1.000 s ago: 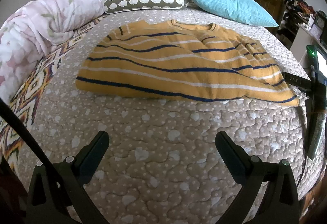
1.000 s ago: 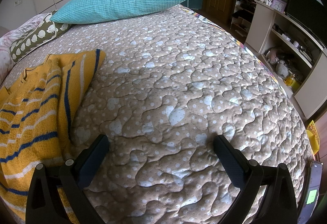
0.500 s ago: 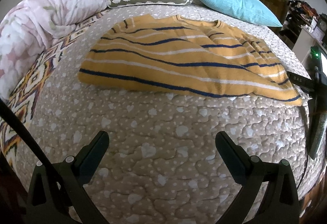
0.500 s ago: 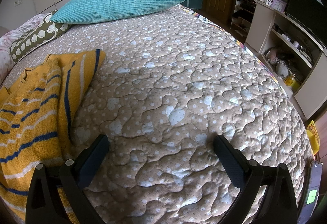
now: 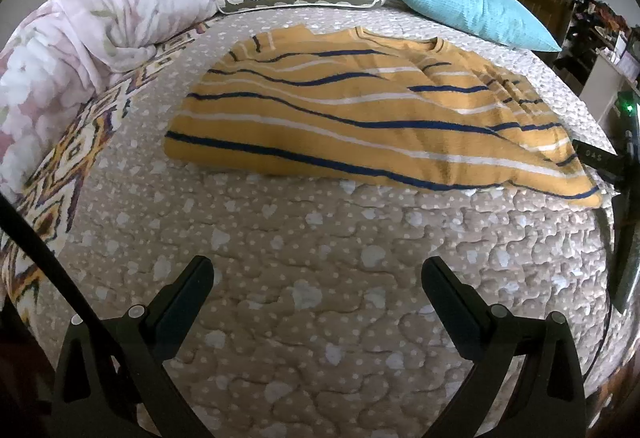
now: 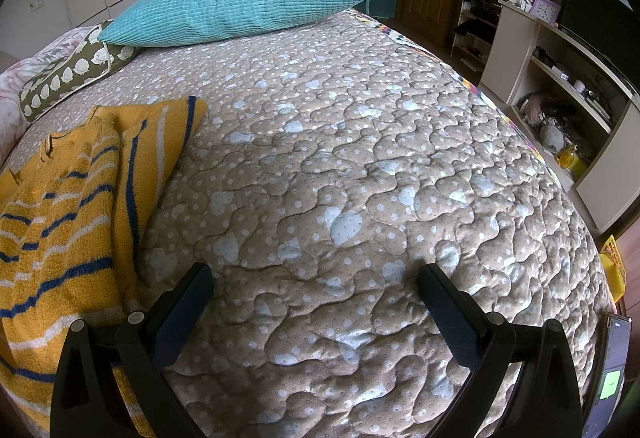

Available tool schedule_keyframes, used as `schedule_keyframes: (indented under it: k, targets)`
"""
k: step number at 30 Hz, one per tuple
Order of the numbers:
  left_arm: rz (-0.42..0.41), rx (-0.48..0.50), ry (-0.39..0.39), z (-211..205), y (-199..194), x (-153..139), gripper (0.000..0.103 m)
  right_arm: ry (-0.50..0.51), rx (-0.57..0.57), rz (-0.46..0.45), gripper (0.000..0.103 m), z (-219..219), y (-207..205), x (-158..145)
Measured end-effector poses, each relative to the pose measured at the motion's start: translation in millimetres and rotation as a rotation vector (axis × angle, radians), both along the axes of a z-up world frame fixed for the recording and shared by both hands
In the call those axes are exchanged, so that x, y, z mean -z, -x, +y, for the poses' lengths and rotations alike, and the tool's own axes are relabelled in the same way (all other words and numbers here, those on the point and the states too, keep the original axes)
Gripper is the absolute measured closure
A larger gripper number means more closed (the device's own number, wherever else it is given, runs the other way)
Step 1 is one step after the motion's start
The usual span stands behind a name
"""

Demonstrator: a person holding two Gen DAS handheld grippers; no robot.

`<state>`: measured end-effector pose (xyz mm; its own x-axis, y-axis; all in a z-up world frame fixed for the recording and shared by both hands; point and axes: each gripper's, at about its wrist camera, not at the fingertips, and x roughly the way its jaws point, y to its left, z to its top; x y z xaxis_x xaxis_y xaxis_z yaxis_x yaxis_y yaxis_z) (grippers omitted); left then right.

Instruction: Fold small clothes

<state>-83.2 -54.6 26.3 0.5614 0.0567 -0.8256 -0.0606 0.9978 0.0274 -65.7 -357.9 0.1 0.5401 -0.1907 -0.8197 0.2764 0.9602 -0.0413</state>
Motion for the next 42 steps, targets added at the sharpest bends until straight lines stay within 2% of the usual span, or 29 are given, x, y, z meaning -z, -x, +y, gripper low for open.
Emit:
schedule_keyframes:
  k: [10, 19, 36, 38, 39, 40, 42]
  targets:
    - [0.007, 0.0, -0.006, 1, -1, 3, 0.0, 0.0, 0.0, 0.0, 0.0, 0, 0, 0]
    - [0.044, -0.009, -0.02, 3, -6, 22, 0.0, 0.001, 0.0, 0.0, 0.0, 0, 0, 0]
    - [-0.001, -0.01, -0.013, 5, 0, 32, 0.0, 0.001, 0.0, -0.001, 0.0, -2, 0, 0]
    - [0.014, 0.015, 0.028, 11, 2, 27, 0.003, -0.003, -0.001, 0.001, 0.0, -3, 0, 0]
    - [0.01, 0.021, 0.082, 17, 4, 21, 0.01, -0.004, -0.002, 0.002, 0.0, -2, 0, 0]
    - [-0.01, 0.019, 0.142, 28, 7, 13, 0.011, -0.012, -0.006, 0.008, 0.0, -3, 0, 0]
    - [-0.056, -0.016, 0.178, 49, 11, -2, 0.011, -0.018, -0.014, 0.02, 0.0, -5, -1, 0]
